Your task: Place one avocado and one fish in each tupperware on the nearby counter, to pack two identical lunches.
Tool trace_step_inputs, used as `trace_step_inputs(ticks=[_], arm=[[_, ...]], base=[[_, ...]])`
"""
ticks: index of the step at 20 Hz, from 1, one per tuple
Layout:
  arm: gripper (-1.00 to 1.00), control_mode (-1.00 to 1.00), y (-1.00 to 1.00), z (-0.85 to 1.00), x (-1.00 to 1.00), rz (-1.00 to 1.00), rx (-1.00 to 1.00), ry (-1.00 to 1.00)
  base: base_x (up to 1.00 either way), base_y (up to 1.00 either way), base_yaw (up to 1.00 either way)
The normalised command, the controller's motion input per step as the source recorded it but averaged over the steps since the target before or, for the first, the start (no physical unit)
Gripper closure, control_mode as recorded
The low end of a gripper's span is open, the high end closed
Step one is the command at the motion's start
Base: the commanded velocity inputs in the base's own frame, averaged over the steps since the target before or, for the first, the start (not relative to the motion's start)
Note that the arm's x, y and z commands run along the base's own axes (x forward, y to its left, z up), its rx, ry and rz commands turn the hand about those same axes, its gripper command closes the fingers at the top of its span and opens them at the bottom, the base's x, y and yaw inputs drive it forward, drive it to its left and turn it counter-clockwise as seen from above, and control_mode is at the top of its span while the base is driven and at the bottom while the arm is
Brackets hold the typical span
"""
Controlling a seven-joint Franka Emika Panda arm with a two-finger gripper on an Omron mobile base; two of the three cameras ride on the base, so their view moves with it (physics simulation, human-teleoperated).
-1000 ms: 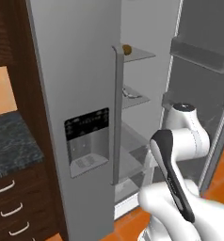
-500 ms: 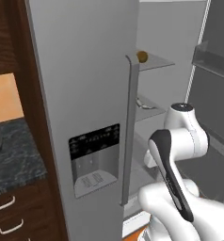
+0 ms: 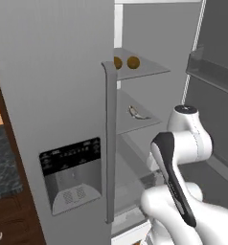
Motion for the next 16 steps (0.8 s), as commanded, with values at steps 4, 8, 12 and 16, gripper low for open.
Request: trace_step_inputs(ticks=[4,8,12,16], arm=[[-1.0,1.0,0.0,0.0,0.0,0.0,0.0,0.0],[-1.0,1.0,0.0,0.0,0.0,0.0,0.0,0.0],[-1.0,1.0,0.0,0.0,0.0,0.0,0.0,0.0],[-1.0,1.0,0.0,0.0,0.0,0.0,0.0,0.0]], base=[[0.57,-0.1,0.0],[0.0,0.01,0.0],[0.0,0.0,0.0],[0.0,0.09,0.03]])
